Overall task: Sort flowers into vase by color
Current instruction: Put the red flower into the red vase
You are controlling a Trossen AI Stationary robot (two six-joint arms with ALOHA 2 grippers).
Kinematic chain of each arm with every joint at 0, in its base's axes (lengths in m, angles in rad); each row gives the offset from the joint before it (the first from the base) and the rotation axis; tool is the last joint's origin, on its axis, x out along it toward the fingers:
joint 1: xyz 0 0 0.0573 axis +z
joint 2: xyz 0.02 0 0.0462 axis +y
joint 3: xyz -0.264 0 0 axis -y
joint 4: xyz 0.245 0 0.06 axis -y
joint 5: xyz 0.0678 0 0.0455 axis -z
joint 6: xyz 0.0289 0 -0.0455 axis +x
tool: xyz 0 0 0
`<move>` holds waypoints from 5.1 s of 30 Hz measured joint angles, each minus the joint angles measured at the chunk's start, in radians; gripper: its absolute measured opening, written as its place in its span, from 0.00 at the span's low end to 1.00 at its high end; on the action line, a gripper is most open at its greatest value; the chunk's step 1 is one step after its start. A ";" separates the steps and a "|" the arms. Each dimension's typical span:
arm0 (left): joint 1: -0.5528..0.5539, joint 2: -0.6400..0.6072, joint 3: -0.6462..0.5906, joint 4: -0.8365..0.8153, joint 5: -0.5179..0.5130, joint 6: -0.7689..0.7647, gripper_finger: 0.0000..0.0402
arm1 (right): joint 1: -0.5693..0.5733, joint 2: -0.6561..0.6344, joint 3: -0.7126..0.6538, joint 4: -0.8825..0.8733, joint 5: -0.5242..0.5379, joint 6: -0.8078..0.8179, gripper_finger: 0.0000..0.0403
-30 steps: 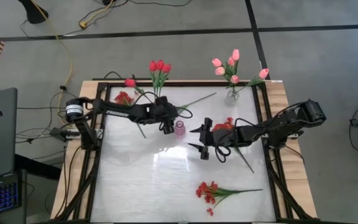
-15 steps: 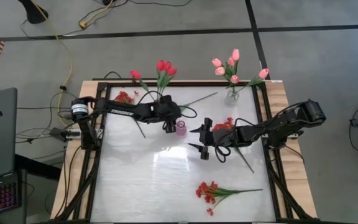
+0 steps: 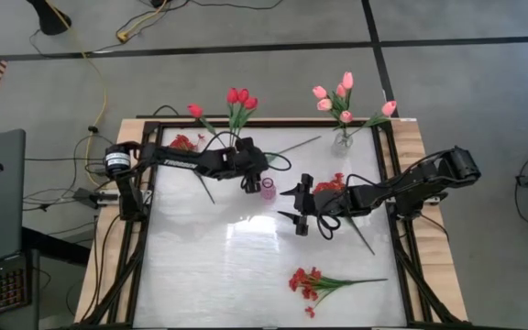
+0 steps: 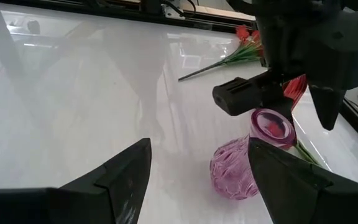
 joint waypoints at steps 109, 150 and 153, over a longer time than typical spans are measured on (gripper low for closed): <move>0.087 0.132 0.338 -0.376 -0.001 -0.024 0.01 | 0.000 0.000 0.000 -0.049 0.000 0.000 0.73; -0.346 -0.490 0.501 -1.357 -0.029 -0.499 0.00 | -0.011 0.000 0.000 0.145 0.004 -0.014 0.73; -0.380 -0.496 0.501 -1.357 -0.007 -0.509 0.00 | -0.014 0.000 0.009 0.120 -0.030 -0.005 0.73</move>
